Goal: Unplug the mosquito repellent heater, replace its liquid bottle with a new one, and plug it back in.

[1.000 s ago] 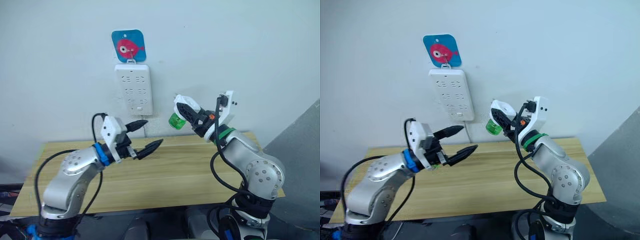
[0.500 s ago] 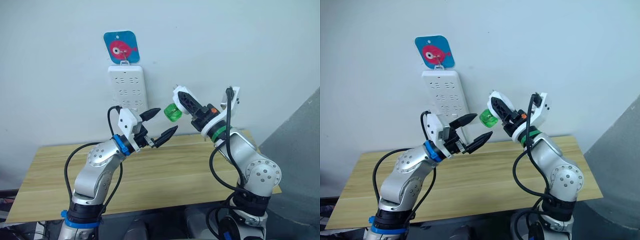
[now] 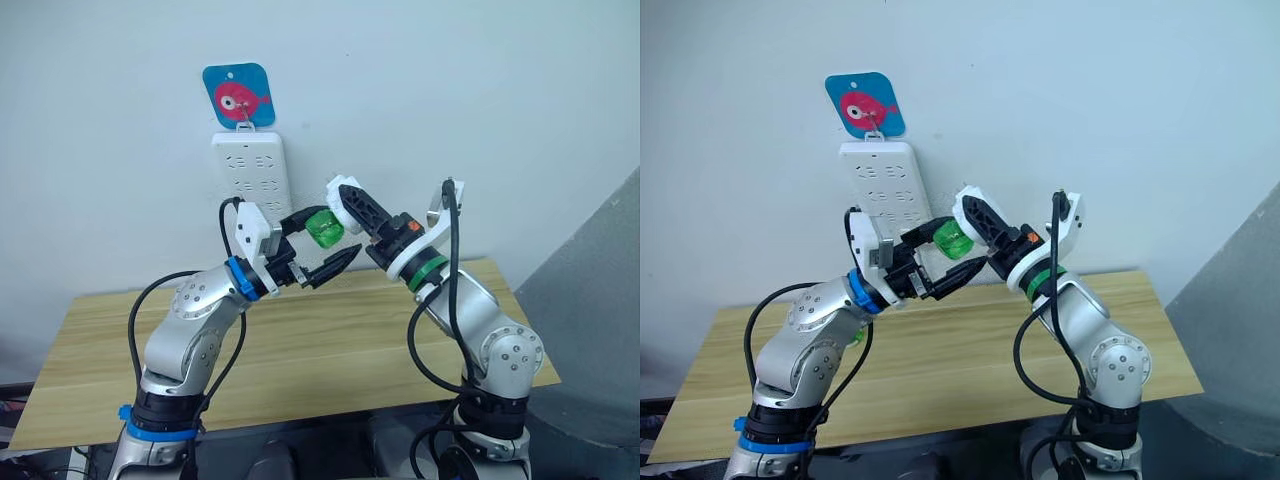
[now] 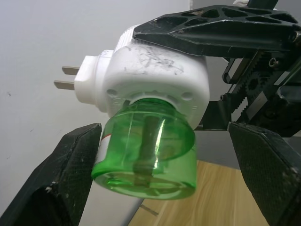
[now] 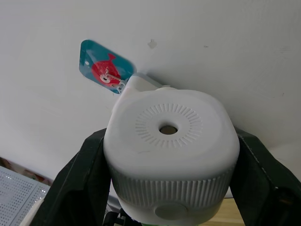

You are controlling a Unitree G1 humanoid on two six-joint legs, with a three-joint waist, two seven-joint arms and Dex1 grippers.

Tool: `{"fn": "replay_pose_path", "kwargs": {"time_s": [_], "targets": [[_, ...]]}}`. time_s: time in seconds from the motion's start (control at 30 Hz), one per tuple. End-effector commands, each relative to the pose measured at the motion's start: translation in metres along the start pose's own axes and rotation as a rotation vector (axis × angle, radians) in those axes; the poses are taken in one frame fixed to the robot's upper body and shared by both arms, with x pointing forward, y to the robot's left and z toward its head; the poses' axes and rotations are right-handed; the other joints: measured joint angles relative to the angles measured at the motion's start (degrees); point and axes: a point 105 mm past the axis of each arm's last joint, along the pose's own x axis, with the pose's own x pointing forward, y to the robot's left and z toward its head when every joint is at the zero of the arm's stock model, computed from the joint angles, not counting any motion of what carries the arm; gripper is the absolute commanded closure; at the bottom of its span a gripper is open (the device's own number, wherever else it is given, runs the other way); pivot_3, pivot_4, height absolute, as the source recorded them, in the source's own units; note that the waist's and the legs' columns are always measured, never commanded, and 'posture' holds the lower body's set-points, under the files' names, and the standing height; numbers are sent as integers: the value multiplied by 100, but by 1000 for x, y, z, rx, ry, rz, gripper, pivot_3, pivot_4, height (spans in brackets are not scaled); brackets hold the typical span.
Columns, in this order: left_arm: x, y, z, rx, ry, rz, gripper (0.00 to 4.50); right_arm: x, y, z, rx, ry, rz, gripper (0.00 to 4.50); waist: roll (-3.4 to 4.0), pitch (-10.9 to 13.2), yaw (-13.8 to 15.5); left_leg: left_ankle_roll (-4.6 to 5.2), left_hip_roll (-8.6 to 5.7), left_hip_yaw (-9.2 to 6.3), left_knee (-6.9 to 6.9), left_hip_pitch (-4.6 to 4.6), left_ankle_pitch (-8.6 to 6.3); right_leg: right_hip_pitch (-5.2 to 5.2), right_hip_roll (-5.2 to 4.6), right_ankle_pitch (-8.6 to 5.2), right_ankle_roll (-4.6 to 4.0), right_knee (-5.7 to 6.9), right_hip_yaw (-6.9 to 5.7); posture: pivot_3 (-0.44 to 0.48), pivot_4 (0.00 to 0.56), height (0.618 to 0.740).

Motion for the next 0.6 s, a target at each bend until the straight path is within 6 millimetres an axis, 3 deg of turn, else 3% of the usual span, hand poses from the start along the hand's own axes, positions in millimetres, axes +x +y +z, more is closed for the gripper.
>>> {"fn": "replay_pose_path", "kwargs": {"time_s": [0.03, 0.1, 0.17, 0.37, 0.6], "targets": [[-1, 2, 8, 18, -23, -5, 0, -1, 12, 1, 11, -8, 55, 1507, 1, -7, 0, 0, 0, 0, 0, 0, 0, 0, 0, 0, 0, 0, 0, -168, 57, 740], [-1, 3, 8, 16, -25, -5, 0, -1, 12, 1, 10, -7, 54, 1507, 4, -14, 0, 0, 0, 0, 0, 0, 0, 0, 0, 0, 0, 0, 0, -168, 57, 740], [-2, 3, 8, 9, -25, -3, 382, -2, 12, 1, 7, -6, 55, 1507, 6, -25, 2, 0, 0, 0, 0, 0, 0, 0, 0, 0, 0, 0, 0, -162, 55, 740], [-2, 4, 8, 18, -26, 4, 2164, -2, 11, -1, -2, 7, 55, 1507, 14, -63, 4, 0, 0, 0, 0, 1, 0, 0, 2, 0, 0, 0, 0, -159, 53, 740], [-3, 7, 5, 24, -15, 15, 2179, -2, 12, -2, -11, 19, 66, 1507, 14, -75, 5, 0, 1, 0, 1, 1, 0, 1, 4, 0, 0, 0, 2, -160, 54, 740]]}}
